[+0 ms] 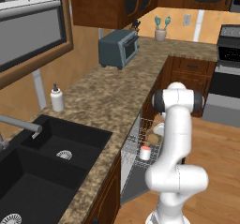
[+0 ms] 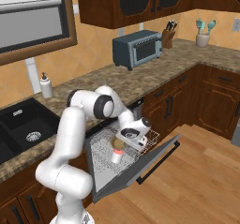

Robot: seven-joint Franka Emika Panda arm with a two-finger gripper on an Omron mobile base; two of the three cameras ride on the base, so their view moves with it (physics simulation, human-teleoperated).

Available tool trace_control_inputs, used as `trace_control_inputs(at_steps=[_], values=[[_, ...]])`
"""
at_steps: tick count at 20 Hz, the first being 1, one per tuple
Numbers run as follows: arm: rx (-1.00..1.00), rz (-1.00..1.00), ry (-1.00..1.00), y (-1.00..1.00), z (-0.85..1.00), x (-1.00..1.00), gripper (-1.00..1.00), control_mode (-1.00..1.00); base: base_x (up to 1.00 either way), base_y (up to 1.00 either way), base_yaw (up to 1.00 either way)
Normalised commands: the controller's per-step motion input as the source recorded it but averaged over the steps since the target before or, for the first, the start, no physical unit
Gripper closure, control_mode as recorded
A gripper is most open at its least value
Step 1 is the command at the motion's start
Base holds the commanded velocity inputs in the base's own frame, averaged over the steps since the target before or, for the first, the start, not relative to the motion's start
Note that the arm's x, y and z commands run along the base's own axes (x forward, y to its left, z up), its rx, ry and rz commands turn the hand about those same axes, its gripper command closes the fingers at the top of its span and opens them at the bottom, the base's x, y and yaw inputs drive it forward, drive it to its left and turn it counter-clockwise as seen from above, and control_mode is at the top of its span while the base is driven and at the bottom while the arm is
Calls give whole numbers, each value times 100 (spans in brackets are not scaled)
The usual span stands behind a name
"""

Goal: Pick up the cup and bowl from the counter, place them in the dishwasher, and close the dishwasher door.

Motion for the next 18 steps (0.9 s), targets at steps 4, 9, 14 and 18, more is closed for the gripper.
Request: trace_control_inputs(at_steps=[4,9,14,18], values=[[2,0,0,-36,-36,67,100,-100,0,0,0],[0,0,0,-4,-69,60,100,-100,0,0,0],[0,0,0,-11,-36,32,100,-100,0,0,0],[0,0,0,-11,-41,24,100,-100,0,0,0]])
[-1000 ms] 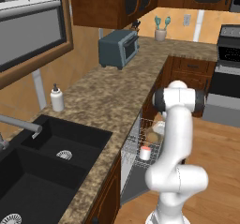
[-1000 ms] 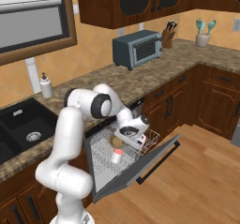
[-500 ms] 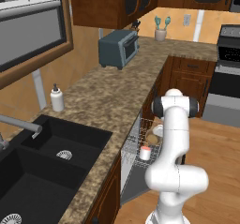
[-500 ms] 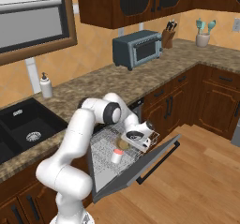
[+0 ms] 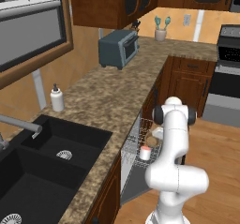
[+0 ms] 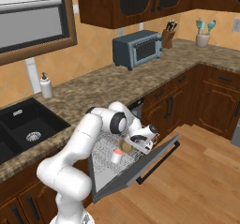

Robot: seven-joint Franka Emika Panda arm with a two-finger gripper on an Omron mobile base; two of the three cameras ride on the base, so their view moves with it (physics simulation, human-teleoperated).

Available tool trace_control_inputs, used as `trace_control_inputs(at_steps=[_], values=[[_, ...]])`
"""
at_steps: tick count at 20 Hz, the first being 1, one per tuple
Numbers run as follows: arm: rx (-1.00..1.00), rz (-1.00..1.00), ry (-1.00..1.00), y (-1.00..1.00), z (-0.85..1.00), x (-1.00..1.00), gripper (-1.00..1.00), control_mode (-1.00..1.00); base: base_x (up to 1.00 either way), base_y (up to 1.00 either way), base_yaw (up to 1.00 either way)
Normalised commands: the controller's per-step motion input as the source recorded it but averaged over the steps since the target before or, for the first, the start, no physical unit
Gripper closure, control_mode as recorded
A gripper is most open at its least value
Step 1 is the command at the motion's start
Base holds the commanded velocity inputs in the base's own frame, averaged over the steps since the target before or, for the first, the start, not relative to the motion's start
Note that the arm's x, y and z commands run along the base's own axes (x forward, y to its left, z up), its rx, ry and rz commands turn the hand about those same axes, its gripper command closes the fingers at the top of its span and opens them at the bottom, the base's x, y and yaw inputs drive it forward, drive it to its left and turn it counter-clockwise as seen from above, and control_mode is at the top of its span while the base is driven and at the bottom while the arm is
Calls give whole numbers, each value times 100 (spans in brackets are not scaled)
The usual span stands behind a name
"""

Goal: Pick up the cup and bowl from the counter, place them in the dishwasher, and close the dishwasher door.

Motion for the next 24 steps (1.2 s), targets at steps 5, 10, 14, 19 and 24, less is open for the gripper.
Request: trace_control_inputs(at_steps=[5,10,14,19,24], values=[[0,0,0,0,-41,23,100,-100,0,0,0],[0,0,0,0,-13,25,-100,-100,0,0,0],[0,-5,0,0,0,16,-100,-100,0,0,0],[0,-15,6,-28,3,-6,-100,-100,0,0,0],[1,-20,11,-18,-3,-19,-100,-100,0,0,0]])
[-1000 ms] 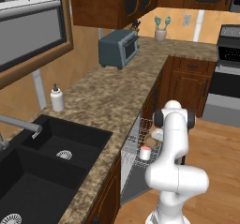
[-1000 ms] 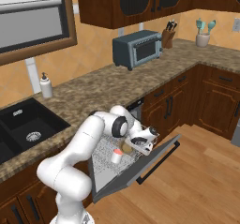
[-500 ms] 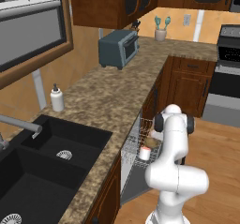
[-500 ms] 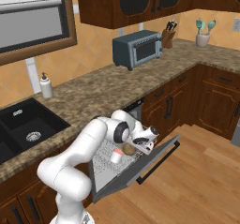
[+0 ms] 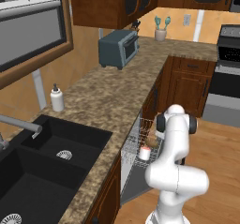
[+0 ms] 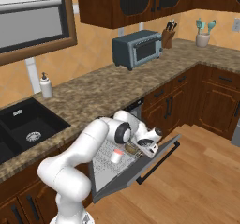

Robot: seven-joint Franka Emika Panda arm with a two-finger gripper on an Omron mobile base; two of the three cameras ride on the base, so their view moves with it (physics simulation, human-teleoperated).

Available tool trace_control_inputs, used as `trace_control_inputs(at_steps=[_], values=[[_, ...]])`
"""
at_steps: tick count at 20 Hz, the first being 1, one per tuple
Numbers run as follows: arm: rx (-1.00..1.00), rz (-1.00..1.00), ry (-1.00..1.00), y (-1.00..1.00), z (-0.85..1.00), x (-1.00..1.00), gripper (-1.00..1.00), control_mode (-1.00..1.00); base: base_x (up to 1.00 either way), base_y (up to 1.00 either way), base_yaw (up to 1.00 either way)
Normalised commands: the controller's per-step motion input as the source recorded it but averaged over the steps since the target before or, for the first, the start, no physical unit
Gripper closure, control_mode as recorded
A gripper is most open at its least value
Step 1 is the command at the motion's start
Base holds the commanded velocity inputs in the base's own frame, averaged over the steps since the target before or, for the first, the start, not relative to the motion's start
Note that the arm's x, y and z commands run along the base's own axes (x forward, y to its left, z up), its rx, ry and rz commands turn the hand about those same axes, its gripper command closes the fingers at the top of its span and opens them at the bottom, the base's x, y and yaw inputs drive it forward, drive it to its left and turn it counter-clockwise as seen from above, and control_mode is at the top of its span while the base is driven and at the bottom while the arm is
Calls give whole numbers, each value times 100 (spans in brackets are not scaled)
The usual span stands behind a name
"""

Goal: Pick up the cup and bowl from the counter, place them in the dishwasher, and close the dishwasher door.

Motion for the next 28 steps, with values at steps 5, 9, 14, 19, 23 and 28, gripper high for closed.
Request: trace_control_inputs(at_steps=[5,9,14,19,23,28], values=[[0,-12,12,0,-68,18,-100,-100,0,0,0],[6,-10,6,-1,-90,31,-100,-100,0,0,0],[28,-3,0,16,-77,30,-100,-100,0,0,0],[44,0,-3,56,-27,5,-100,-100,0,0,0],[51,0,-1,14,36,-16,-100,-100,0,0,0],[39,7,16,69,30,0,-100,-100,0,0,0]])
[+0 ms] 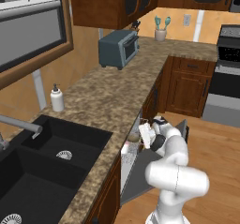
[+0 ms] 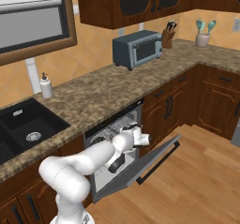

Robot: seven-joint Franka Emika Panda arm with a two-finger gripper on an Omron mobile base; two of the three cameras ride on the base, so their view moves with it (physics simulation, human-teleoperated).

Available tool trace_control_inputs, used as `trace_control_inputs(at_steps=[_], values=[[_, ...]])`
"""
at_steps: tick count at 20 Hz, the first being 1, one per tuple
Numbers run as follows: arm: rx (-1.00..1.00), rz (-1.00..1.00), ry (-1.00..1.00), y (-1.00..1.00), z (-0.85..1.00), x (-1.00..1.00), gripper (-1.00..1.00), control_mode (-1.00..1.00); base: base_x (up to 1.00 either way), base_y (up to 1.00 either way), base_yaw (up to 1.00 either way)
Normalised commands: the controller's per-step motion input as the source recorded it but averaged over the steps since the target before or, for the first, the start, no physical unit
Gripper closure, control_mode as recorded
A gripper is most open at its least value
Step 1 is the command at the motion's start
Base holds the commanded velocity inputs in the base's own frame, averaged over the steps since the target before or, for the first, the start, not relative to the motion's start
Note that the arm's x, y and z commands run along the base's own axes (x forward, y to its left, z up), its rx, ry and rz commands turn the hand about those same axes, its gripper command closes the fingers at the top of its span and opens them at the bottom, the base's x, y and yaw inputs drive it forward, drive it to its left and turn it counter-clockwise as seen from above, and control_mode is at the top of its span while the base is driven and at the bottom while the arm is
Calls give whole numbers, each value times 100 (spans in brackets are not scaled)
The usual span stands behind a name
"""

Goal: Pick up the cup and bowl from the counter, place them in the dishwasher, and close the dishwasher door.

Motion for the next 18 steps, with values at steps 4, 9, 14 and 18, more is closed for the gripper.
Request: trace_control_inputs(at_steps=[4,9,14,18], values=[[34,10,19,88,-14,0,-100,-100,0,0,0],[24,-1,8,-23,66,-16,-100,-100,0,0,0],[-4,0,0,-67,90,-66,-100,-100,0,0,0],[-12,6,-8,-62,59,-100,-100,-100,0,0,0]])
